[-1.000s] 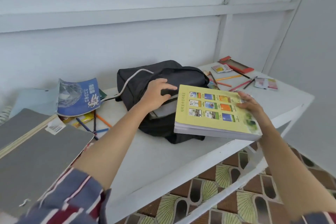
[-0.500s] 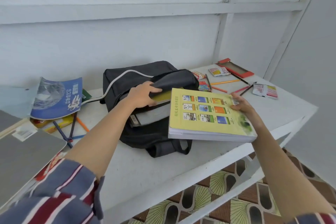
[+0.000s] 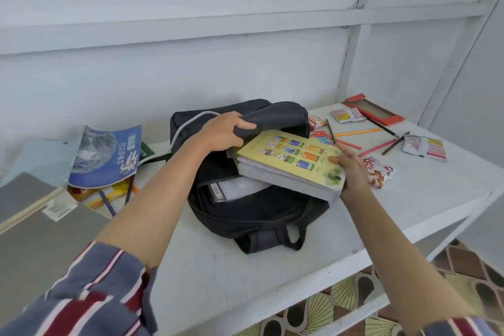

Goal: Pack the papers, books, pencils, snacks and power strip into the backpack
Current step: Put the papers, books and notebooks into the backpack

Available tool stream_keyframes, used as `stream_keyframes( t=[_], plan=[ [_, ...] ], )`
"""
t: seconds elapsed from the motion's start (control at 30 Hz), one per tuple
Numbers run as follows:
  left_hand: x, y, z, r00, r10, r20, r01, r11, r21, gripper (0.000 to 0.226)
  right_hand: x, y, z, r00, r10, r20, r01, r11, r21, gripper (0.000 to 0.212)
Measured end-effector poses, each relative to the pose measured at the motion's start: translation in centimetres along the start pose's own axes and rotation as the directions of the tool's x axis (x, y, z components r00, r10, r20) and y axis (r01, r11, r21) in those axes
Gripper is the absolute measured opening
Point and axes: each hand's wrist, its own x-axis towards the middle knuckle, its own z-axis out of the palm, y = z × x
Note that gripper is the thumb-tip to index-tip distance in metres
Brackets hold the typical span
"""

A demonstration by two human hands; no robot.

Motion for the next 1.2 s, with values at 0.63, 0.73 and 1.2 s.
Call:
stream_keyframes(
  t=[0.63, 0.73, 1.2],
  plan=[
    [0.7, -1.2, -0.1, 0.999, 0.021, 0.045, -0.018, 0.998, -0.052, 0.051, -0.6, 1.6, 6.7, 0.956, 0.241, 0.165, 0.011, 0.535, -0.845, 0.065],
    [1.0, -1.4, -0.2, 0.999, 0.022, 0.038, -0.018, 0.996, -0.093, 0.05, -0.3, -1.1, 5.1, 0.947, 0.158, 0.279, 0.281, 0.01, -0.96, 0.068],
    [1.0, -1.8, -0.4, 0.997, 0.032, 0.065, -0.019, 0.982, -0.189, 0.05, 3.9, 3.7, 5.8, 0.663, 0.075, 0.745, 0.749, -0.054, -0.661, 0.043]
  ],
)
